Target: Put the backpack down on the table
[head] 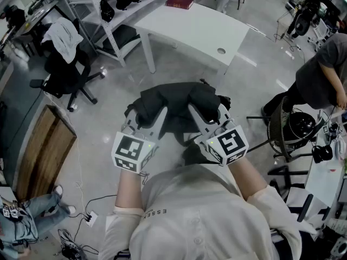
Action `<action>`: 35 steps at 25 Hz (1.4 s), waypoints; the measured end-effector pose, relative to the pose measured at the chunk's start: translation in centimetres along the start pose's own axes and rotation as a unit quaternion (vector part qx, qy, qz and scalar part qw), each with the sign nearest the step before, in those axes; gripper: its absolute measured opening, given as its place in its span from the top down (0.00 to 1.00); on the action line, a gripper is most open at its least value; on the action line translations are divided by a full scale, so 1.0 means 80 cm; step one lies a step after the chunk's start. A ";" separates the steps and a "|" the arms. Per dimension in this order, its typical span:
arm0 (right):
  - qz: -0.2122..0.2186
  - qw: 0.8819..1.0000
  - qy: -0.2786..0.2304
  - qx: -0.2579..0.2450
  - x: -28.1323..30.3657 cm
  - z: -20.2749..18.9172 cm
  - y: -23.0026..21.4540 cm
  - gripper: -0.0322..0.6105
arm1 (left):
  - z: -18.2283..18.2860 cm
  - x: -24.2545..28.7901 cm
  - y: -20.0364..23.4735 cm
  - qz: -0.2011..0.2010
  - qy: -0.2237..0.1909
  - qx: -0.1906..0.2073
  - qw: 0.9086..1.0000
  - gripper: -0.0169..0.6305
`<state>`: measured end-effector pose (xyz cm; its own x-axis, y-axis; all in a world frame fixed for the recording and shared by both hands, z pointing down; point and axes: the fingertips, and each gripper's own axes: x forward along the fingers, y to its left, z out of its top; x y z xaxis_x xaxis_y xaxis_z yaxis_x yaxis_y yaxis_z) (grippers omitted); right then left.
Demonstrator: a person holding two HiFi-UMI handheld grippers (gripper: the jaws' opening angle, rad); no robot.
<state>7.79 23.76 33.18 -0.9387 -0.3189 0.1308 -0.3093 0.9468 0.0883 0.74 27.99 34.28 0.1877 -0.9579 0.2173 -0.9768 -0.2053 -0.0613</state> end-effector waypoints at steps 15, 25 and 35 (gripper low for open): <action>0.006 1.000 0.009 0.011 0.009 -0.005 -0.002 0.83 | -0.005 0.004 0.007 -0.001 0.008 -0.009 1.000 0.85; 0.019 0.999 0.014 0.033 0.067 -0.026 -0.052 0.83 | -0.017 0.063 0.053 0.007 0.027 -0.008 1.000 0.85; 0.031 0.998 -0.001 0.050 0.171 -0.032 -0.183 0.83 | 0.004 0.203 0.138 0.016 0.044 0.001 0.999 0.85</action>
<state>-0.10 5.43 36.21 -0.9567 -0.2597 0.1314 -0.2644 0.9642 -0.0192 -6.97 10.12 36.82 0.1457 -0.9430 0.2991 -0.9821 -0.1743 -0.0710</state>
